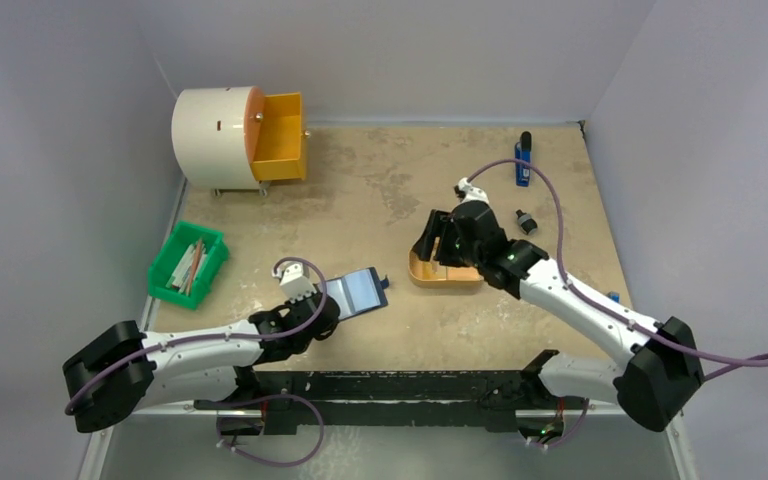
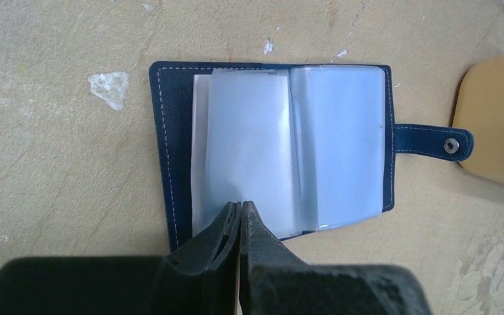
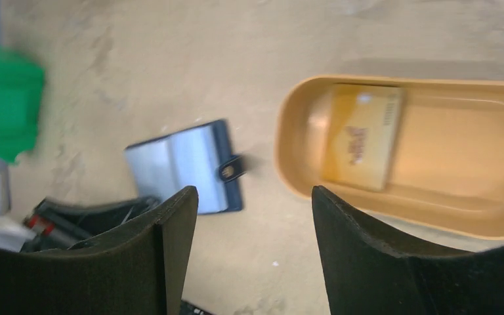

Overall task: Put the credit cards into the card holder
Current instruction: Pick up the credit card from the storage box.

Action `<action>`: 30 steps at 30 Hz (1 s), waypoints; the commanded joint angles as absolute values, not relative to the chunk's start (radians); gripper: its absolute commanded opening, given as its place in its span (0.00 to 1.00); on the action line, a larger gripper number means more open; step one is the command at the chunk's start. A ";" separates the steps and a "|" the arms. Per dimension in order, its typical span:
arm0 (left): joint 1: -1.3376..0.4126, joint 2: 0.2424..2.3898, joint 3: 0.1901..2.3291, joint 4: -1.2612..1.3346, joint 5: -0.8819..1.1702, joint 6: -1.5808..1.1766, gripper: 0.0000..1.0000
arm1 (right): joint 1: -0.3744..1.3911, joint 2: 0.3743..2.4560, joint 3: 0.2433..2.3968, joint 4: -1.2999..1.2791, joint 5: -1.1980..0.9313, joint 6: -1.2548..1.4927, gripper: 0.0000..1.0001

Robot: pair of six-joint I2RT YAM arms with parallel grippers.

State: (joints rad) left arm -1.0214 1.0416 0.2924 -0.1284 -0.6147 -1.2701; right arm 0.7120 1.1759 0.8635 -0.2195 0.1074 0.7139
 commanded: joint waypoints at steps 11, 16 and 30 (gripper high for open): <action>-1.020 1.091 0.335 -0.118 -0.634 -1.243 0.00 | 0.466 1.338 0.767 -0.121 0.008 0.648 0.70; -1.020 1.090 0.341 -0.138 -0.637 -1.238 0.00 | 0.438 1.388 0.738 -0.034 -0.063 0.626 0.70; -1.020 1.102 0.333 -0.141 -0.633 -1.262 0.00 | 0.431 1.523 0.767 -0.043 -0.028 0.594 0.63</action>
State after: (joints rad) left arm -1.0214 1.0882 0.3141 -0.1230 -0.6212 -1.2629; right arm 0.4362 1.5005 0.7406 -0.0360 -0.0486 0.6239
